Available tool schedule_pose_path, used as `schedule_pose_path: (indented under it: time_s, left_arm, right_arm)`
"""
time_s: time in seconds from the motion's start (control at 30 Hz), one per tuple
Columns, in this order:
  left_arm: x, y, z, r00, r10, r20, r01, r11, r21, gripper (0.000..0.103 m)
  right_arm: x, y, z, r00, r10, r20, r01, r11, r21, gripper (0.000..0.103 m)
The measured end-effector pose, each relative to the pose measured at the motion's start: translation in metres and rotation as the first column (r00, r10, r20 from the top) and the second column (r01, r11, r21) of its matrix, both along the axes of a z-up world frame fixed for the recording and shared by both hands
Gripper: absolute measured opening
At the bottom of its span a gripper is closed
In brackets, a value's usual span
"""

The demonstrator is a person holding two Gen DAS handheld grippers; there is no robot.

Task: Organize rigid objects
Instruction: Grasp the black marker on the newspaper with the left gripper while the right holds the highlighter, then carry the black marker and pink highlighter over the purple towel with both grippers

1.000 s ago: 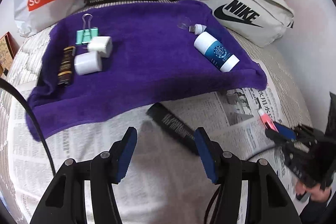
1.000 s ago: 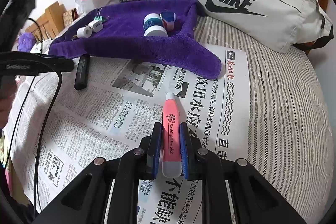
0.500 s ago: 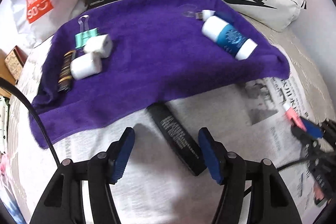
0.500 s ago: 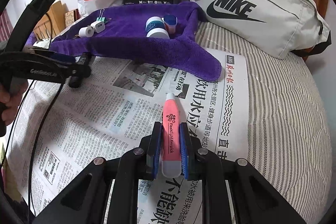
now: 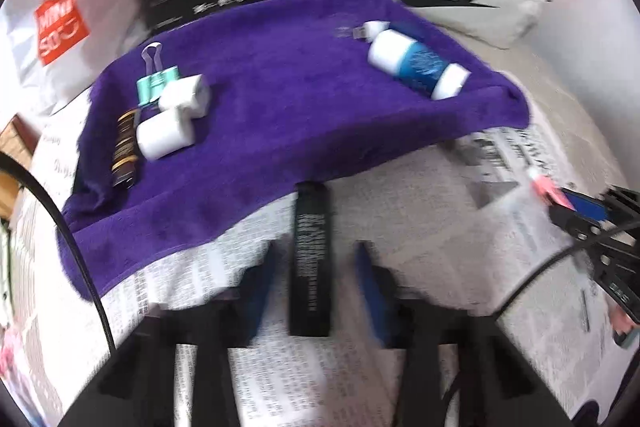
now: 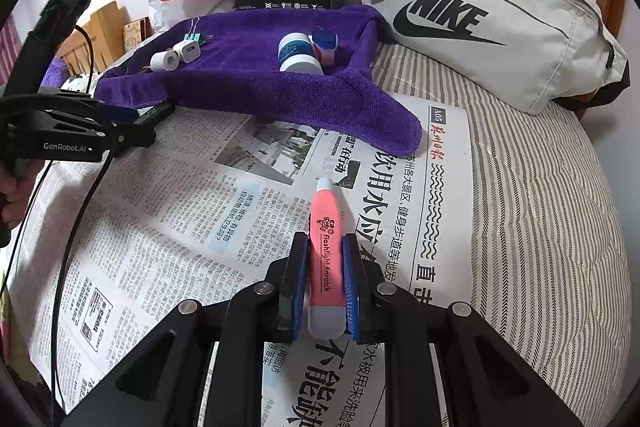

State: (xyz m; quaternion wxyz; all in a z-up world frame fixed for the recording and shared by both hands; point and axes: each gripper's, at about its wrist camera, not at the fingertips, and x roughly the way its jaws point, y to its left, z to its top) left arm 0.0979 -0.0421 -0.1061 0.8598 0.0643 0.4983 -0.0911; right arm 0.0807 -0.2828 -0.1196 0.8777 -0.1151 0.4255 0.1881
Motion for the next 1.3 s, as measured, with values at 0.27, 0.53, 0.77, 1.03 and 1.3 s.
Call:
schedule_pose_path:
  time_s: [0.27,0.53,0.77,1.03,1.3]
  left_arm:
    - [0.0,0.0,-0.001,1.0,-0.027,0.007,0.027,1.0,-0.005,0.022]
    - [-0.005,0.002,0.0,0.999,-0.041,0.016,0.041,0.999,-0.021,0.021]
    - [-0.015,0.016,0.017,0.999,-0.026,0.039,0.028,0.998,-0.058,0.021]
    - [-0.024,0.039,0.034,0.997,0.019,0.07,-0.013,0.996,-0.086,0.021]
    - [-0.028,0.056,0.04,0.995,0.052,0.083,-0.043,0.993,-0.11,0.021]
  right_arm:
    - [0.001,0.0,0.0,1.0,-0.003,0.0,0.003,1.0,0.004,0.017]
    - [0.003,0.001,0.001,1.0,0.0,-0.012,0.0,1.0,0.007,0.017]
    - [0.007,0.003,0.008,0.997,0.03,-0.064,-0.027,0.998,0.057,0.017]
    - [0.008,0.023,0.022,0.996,0.069,-0.059,-0.065,0.995,0.078,0.017]
    - [0.014,0.037,0.03,0.995,0.083,-0.059,-0.078,0.994,0.083,0.017]
